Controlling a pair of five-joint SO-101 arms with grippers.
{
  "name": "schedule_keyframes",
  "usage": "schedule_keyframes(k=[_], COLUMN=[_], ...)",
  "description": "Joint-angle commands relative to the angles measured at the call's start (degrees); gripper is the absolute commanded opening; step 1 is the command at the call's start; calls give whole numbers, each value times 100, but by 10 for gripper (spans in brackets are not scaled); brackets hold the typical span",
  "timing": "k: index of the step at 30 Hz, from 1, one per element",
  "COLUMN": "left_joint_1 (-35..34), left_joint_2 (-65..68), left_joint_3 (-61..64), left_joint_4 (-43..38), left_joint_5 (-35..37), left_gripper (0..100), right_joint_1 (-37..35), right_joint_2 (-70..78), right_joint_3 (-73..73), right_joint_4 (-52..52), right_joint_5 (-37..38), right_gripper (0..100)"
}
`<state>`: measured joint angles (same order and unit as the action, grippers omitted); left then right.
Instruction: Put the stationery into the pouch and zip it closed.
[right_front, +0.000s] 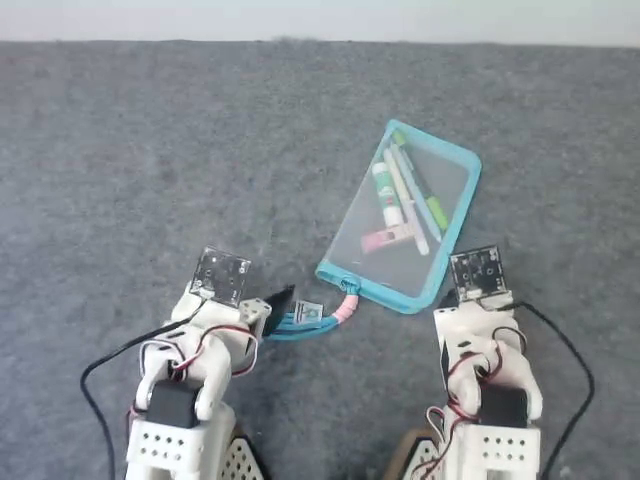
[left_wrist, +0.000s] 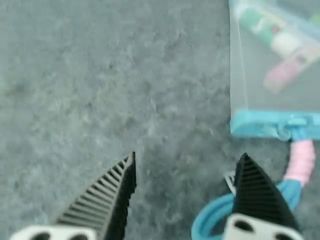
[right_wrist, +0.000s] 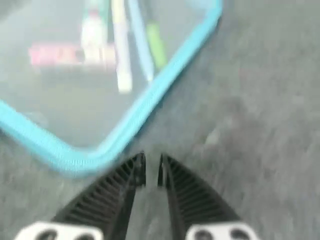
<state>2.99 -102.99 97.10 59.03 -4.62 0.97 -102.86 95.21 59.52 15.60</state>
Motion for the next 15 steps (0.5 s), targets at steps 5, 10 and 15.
schedule_keyframes(k=[5,10,15], left_joint_1=[-18,18,-9], left_joint_2=[-114,-105,-114], left_joint_3=[-57,-57,-57], left_joint_4=[993,1301,1319], left_joint_5=[-35,-18,-18], left_gripper=[302,302,302], right_joint_1=[48,48,57], right_joint_2=[-101,-101,-101], right_joint_3=[123,123,123], right_joint_4=[558,1420,1508], right_joint_5=[-18,-18,-18], right_gripper=[61,60,59])
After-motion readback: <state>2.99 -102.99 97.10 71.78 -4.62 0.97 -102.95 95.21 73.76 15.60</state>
